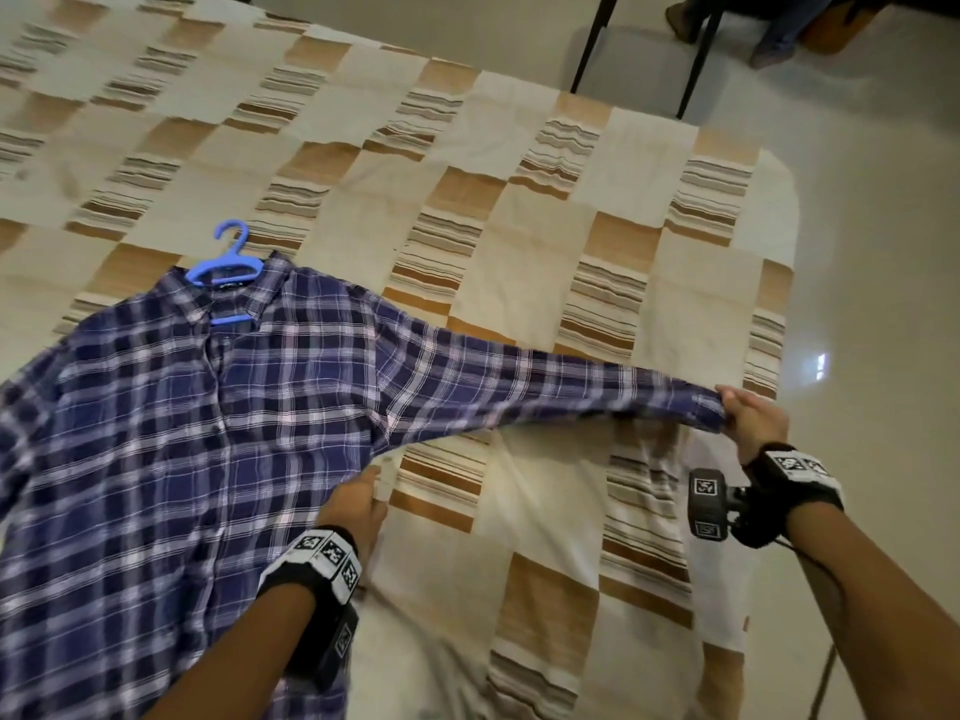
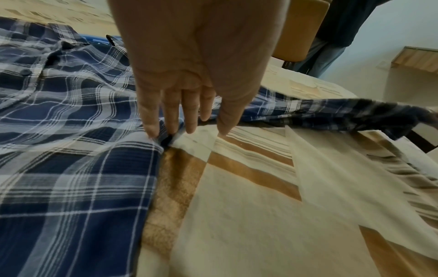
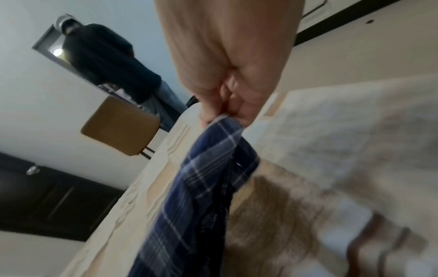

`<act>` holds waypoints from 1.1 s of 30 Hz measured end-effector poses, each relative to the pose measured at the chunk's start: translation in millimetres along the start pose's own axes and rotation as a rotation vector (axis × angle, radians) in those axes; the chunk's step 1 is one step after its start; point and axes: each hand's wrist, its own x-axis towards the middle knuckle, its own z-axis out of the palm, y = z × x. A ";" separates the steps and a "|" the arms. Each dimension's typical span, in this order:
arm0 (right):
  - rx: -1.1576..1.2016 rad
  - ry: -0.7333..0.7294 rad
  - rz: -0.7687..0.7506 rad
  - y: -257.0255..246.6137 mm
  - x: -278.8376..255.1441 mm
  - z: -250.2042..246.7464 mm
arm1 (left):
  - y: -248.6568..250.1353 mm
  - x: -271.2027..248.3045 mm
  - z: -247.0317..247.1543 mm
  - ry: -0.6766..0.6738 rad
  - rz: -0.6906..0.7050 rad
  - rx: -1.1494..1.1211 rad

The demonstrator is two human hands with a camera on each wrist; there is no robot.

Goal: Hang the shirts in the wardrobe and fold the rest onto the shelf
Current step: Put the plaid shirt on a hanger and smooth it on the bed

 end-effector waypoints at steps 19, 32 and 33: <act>0.051 -0.267 0.283 30.3 -3.0 5.1 | 17.0 22.0 11.7 0.021 0.064 0.116; -0.866 -0.084 -0.274 29.9 -7.7 -2.3 | 47.6 43.9 6.4 0.025 0.247 0.385; -0.904 -0.023 -0.381 27.8 -17.4 13.4 | 49.6 46.3 6.6 0.038 0.253 0.404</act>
